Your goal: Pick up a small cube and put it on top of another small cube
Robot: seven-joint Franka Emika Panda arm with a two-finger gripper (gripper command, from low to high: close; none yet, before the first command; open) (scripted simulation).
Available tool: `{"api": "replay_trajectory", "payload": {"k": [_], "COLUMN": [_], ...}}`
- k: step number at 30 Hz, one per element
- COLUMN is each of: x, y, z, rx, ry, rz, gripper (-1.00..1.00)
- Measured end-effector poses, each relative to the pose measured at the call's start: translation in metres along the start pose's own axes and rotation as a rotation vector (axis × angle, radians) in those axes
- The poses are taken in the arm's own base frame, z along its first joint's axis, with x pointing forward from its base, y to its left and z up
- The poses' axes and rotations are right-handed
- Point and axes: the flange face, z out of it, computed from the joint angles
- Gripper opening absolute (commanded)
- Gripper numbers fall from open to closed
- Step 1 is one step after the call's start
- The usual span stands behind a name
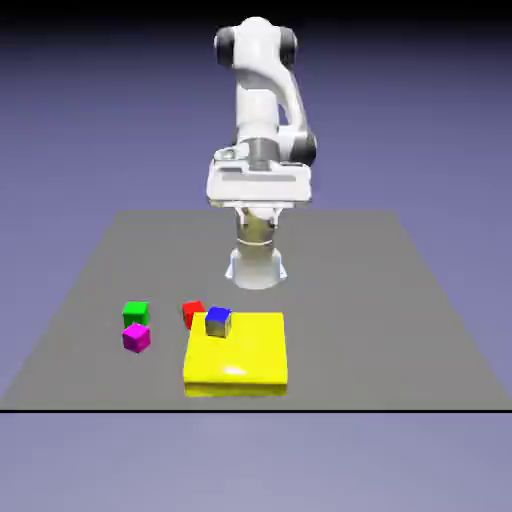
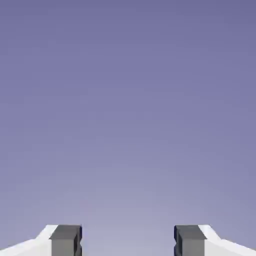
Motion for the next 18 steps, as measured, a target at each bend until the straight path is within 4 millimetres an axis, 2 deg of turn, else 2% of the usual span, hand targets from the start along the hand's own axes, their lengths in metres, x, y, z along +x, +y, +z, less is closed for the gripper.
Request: {"api": "replay_trajectory", "payload": {"k": [4, 9, 15, 18], "x": [0.031, 0.063, 0.090, 0.100], "y": [0.038, 0.097, 0.180, 0.228], "z": [0.033, 0.069, 0.101, 0.111], "rx": [-0.164, -0.350, -0.539, -0.621], "ry": [-0.057, -0.137, -0.250, -0.310], "rz": [0.147, 0.350, 0.615, 0.764], "gripper": [0.00, 0.00, 0.00, 0.00]}}
